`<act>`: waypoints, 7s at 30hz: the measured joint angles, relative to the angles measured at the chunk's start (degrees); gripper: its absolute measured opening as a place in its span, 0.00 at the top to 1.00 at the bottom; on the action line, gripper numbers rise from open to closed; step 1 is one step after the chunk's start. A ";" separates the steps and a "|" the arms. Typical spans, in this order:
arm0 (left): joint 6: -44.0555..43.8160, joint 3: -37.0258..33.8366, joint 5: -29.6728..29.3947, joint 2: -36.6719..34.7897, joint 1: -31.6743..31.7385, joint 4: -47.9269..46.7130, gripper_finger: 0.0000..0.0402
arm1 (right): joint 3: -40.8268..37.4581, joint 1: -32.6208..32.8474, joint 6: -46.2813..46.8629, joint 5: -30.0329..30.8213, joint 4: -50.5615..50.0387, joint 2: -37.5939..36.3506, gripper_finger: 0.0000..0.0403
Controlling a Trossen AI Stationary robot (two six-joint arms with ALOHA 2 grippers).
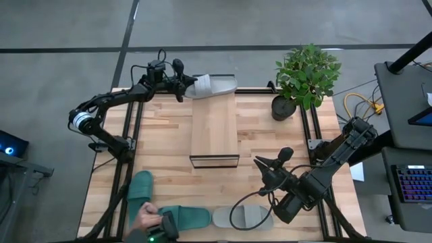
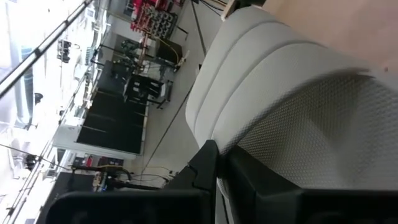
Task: Pick and place slides into the shelf
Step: Put the right gray slide on the shelf, then put the gray slide on the shelf
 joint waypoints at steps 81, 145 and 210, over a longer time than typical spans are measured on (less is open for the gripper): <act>-0.69 -0.13 -14.84 -12.47 4.25 -13.08 0.50 | -0.37 -0.01 -0.12 -0.11 0.08 0.02 0.88; -65.11 -4.10 21.94 -32.81 -12.61 -18.40 0.97 | -7.21 25.51 -0.39 -20.65 7.50 8.50 0.55; -75.64 -4.70 20.79 -32.54 -12.64 -10.99 0.97 | -8.92 18.08 -10.95 -15.06 29.98 25.22 0.61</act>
